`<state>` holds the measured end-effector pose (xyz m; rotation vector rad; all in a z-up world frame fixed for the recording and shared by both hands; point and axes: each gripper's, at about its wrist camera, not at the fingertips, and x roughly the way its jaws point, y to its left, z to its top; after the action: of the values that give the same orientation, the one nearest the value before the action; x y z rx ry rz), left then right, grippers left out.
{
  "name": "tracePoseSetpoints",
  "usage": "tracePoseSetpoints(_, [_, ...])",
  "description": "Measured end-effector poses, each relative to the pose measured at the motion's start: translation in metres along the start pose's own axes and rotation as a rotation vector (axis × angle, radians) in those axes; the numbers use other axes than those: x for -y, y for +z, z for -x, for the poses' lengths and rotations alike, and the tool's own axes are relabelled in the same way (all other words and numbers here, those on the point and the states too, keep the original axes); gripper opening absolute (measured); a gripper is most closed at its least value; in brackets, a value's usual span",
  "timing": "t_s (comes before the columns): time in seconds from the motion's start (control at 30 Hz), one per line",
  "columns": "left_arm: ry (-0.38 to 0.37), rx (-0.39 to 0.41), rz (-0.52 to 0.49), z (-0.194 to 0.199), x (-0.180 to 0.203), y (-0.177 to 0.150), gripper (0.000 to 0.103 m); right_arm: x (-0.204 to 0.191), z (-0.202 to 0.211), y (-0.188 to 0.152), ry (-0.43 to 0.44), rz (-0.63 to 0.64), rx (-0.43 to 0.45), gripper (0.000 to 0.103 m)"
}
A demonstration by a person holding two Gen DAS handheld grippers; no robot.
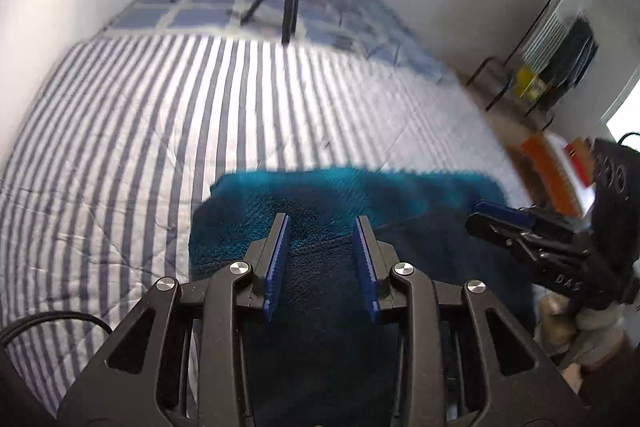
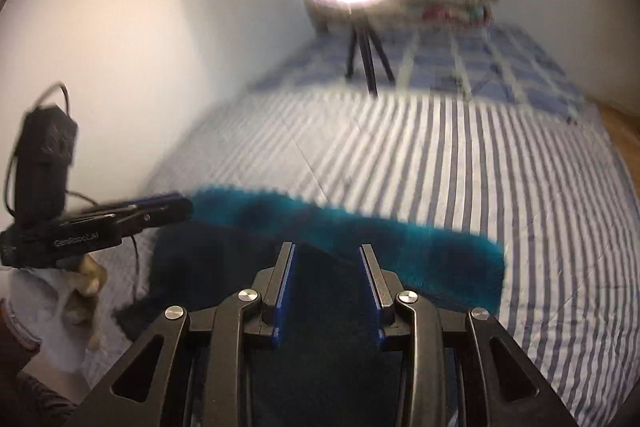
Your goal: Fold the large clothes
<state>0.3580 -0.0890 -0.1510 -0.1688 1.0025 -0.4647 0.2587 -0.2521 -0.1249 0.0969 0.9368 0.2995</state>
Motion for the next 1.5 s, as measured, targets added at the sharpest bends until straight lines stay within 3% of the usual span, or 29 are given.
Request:
tracePoseSetpoints(0.07, [-0.010, -0.041, 0.012, -0.023, -0.010, -0.011, 0.031, 0.012, -0.019, -0.012, -0.007, 0.000, -0.048, 0.028])
tracePoseSetpoints(0.13, [-0.042, -0.015, 0.024, -0.035, -0.017, -0.020, 0.031, 0.019, -0.035, -0.026, -0.018, 0.014, -0.076, 0.023])
tracePoseSetpoints(0.23, [-0.030, -0.003, -0.003, -0.031, -0.011, -0.024, 0.031, 0.014, -0.041, -0.037, -0.065, 0.090, -0.051, 0.023])
tracePoseSetpoints(0.3, [-0.080, -0.017, 0.021, -0.019, -0.018, -0.018, 0.031, 0.012, -0.034, -0.031, -0.067, 0.081, -0.072, 0.023])
tracePoseSetpoints(0.37, [-0.171, 0.009, 0.131, 0.008, -0.039, -0.017, 0.036, 0.008, -0.017, -0.025, -0.058, 0.083, -0.075, 0.023])
tracePoseSetpoints(0.43, [-0.231, 0.039, 0.216, 0.029, -0.063, -0.018, 0.066, -0.001, 0.005, -0.025, -0.049, 0.100, -0.045, 0.028])
tracePoseSetpoints(0.53, [-0.260, 0.051, 0.345, 0.040, -0.098, -0.012, 0.069, -0.022, 0.029, -0.026, 0.026, 0.122, 0.008, 0.028])
tracePoseSetpoints(0.67, [-0.385, -0.044, 0.545, 0.009, -0.130, -0.003, 0.069, -0.057, 0.019, -0.029, 0.154, 0.149, 0.005, 0.028])
tracePoseSetpoints(0.73, [-0.420, -0.096, 0.575, -0.010, -0.131, 0.001, 0.069, -0.070, 0.005, -0.035, 0.148, 0.185, -0.018, 0.028])
tracePoseSetpoints(0.8, [-0.433, -0.127, 0.554, -0.025, -0.126, 0.007, 0.067, -0.073, -0.014, -0.044, 0.153, 0.187, -0.061, 0.027])
tracePoseSetpoints(0.87, [-0.438, -0.146, 0.520, -0.037, -0.117, 0.014, 0.053, -0.073, -0.028, -0.054, 0.146, 0.197, -0.096, 0.027])
tracePoseSetpoints(0.9, [-0.421, -0.140, 0.506, -0.039, -0.113, 0.017, 0.041, -0.072, -0.030, -0.056, 0.142, 0.203, -0.102, 0.027])
tracePoseSetpoints(0.93, [-0.407, -0.119, 0.485, -0.040, -0.110, 0.020, 0.019, -0.069, -0.033, -0.059, 0.144, 0.205, -0.105, 0.027])
tracePoseSetpoints(0.97, [-0.391, -0.095, 0.468, -0.040, -0.107, 0.022, 0.016, -0.066, -0.035, -0.060, 0.153, 0.192, -0.108, 0.027])
tracePoseSetpoints(1.03, [-0.322, -0.050, 0.420, -0.040, -0.101, 0.023, 0.014, -0.061, -0.039, -0.063, 0.168, 0.166, -0.111, 0.026])
tracePoseSetpoints(1.13, [-0.106, -0.003, 0.222, -0.042, -0.080, 0.019, 0.017, -0.059, -0.049, -0.065, 0.157, 0.170, -0.105, 0.025])
tracePoseSetpoints(1.2, [-0.020, 0.014, 0.156, -0.034, -0.069, 0.020, 0.026, -0.061, -0.039, -0.062, 0.166, 0.171, -0.113, 0.025])
tracePoseSetpoints(1.27, [0.029, 0.039, 0.119, -0.013, -0.067, 0.020, 0.026, -0.057, -0.013, -0.058, 0.215, 0.164, -0.080, 0.025])
tracePoseSetpoints(1.37, [0.028, 0.103, 0.092, 0.029, -0.066, 0.012, 0.026, -0.037, 0.035, -0.063, 0.201, 0.145, 0.019, 0.025])
tracePoseSetpoints(1.5, [-0.088, 0.091, 0.049, 0.061, -0.049, -0.013, 0.026, 0.001, 0.052, -0.073, 0.078, 0.086, 0.010, 0.026])
